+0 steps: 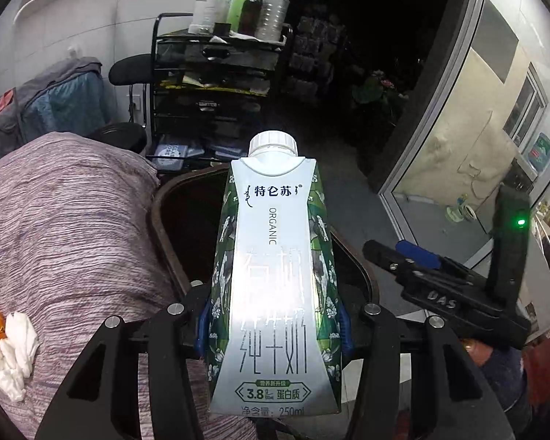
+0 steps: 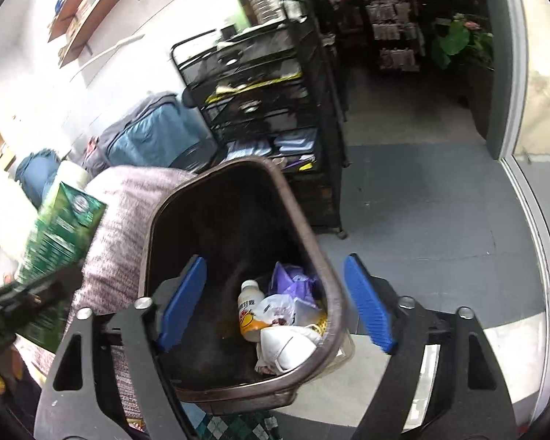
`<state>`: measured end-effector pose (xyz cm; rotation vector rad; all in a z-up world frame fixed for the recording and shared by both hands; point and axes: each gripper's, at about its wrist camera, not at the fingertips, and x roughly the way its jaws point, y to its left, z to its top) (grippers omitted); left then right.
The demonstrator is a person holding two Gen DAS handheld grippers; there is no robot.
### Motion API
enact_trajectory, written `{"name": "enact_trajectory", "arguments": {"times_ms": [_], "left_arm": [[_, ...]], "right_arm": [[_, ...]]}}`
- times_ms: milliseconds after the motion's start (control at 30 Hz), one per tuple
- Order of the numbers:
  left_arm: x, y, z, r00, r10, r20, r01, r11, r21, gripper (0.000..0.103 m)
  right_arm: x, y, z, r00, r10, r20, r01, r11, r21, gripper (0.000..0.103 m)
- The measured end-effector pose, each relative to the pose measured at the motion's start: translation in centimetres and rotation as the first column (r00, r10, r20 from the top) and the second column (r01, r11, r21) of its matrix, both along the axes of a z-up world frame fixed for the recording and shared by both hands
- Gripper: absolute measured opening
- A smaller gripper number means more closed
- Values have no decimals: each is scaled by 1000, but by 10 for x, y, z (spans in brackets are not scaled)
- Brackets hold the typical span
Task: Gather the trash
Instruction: 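Lower the green milk carton into the bin and open the left tool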
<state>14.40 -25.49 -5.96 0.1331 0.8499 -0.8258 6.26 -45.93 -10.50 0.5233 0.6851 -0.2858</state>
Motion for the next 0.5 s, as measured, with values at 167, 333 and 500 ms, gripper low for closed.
{"name": "enact_trajectory", "arguments": {"times_ms": [167, 333, 500], "left_arm": [[10, -16, -11, 999, -8, -34, 9, 1000, 21, 49], [16, -31, -22, 999, -8, -42, 10, 998, 62, 49], [22, -40, -30, 999, -2, -50, 6, 996, 89, 49]], "right_arm": [[-12, -14, 1, 999, -48, 8, 48, 999, 8, 80], [-19, -24, -3, 997, -79, -3, 79, 997, 20, 80], [-19, -27, -3, 996, -85, -3, 85, 996, 23, 80]]}}
